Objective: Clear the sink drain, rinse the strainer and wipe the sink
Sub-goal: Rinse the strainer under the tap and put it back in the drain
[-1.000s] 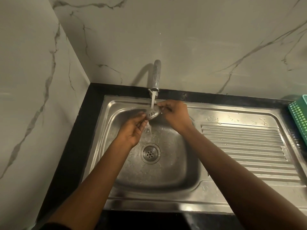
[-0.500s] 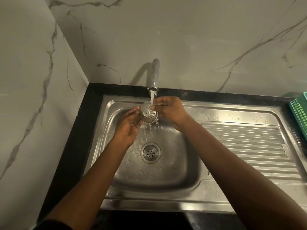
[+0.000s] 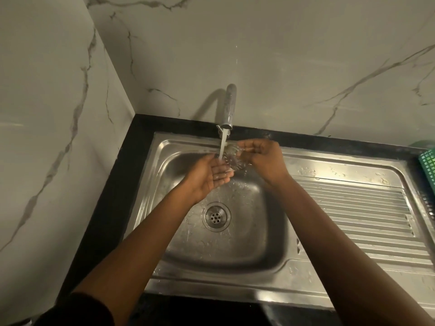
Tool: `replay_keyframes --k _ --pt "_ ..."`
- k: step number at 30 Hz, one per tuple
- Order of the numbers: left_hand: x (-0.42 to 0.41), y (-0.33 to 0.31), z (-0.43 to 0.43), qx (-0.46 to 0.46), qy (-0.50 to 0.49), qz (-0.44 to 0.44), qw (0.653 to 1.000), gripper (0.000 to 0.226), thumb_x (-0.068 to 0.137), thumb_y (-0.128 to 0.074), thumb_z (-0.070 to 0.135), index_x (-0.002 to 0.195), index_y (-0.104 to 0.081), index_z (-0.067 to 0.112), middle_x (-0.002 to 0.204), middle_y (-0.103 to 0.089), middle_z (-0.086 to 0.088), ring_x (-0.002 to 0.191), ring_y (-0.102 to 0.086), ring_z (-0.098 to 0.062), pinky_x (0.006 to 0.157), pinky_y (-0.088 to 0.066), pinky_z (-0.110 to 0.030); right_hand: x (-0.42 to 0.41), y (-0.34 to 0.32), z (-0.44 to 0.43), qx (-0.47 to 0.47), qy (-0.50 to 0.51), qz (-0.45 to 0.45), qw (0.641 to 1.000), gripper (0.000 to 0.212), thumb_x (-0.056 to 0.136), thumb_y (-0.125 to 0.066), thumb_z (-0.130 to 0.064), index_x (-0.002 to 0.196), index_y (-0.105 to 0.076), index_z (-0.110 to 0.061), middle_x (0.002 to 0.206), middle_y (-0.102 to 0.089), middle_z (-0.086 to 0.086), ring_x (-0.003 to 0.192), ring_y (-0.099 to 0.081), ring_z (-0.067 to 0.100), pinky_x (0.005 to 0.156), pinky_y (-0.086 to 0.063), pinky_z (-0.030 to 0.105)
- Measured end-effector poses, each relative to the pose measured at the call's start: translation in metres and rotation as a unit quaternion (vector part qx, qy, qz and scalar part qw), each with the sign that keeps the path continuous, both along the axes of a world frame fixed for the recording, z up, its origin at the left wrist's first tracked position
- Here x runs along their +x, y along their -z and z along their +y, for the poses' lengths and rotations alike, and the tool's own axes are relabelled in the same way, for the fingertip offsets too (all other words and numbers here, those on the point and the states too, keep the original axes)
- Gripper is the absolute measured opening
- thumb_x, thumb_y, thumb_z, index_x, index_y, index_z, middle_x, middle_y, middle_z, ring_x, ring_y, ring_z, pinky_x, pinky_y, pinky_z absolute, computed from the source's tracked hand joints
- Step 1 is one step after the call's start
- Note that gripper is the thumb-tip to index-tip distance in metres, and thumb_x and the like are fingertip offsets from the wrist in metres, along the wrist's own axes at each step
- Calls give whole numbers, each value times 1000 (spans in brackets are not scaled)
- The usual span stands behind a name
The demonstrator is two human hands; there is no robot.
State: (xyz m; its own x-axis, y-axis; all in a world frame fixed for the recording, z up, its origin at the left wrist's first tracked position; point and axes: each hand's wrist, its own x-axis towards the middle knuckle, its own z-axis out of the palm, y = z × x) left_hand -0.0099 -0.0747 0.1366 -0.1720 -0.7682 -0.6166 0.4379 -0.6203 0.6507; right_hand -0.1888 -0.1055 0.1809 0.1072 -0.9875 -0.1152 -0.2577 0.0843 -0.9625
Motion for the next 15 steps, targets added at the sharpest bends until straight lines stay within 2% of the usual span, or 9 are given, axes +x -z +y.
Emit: replay_keyframes --k 3,6,8,10,12,15 --pt "-9 -6 -10 7 27 -18 999 63 112 -29 48 133 -60 -2 131 -68 -29 125 -67 -43 102 -54 -47 -11 6 2 10 39 -29 999 21 89 -74 5 108 -77 -3 93 -82 6 81 -79 19 71 -62 27" --pt "-12 -9 -17 6 35 -36 999 54 113 -30 44 119 -61 1 124 -67 -30 126 -65 -46 108 -51 -51 -12 10 5 0 37 -21 999 21 87 -77 2 105 -79 -9 92 -82 2 78 -78 16 69 -60 26" --pt "-11 -10 -18 6 37 -49 998 50 112 -34 43 118 -61 1 125 -68 -31 124 -67 -46 108 -52 -52 -9 12 6 -23 19 -8 1000 23 87 -77 2 103 -80 -13 91 -82 0 78 -78 16 71 -61 27" --pt "-6 -10 -18 -6 47 -72 996 52 110 -44 44 126 -62 -1 125 -71 -30 117 -71 -44 101 -58 -49 -6 13 9 -51 -6 14 999 26 87 -77 1 100 -81 -21 91 -82 -3 79 -78 16 74 -62 27" --pt "1 -11 -17 -33 62 -101 992 44 106 -56 40 124 -67 2 119 -75 -25 104 -77 -37 88 -64 -41 -3 16 13 -70 -42 45 996 26 87 -78 0 101 -81 -22 92 -82 -5 82 -79 16 77 -63 28" --pt "14 -8 -17 -48 13 -128 990 18 100 -66 12 109 -71 -3 109 -76 -31 85 -80 -33 74 -68 -36 0 22 19 -74 -92 96 988 24 84 -82 -2 97 -83 -22 95 -82 -8 90 -77 5 89 -62 26"
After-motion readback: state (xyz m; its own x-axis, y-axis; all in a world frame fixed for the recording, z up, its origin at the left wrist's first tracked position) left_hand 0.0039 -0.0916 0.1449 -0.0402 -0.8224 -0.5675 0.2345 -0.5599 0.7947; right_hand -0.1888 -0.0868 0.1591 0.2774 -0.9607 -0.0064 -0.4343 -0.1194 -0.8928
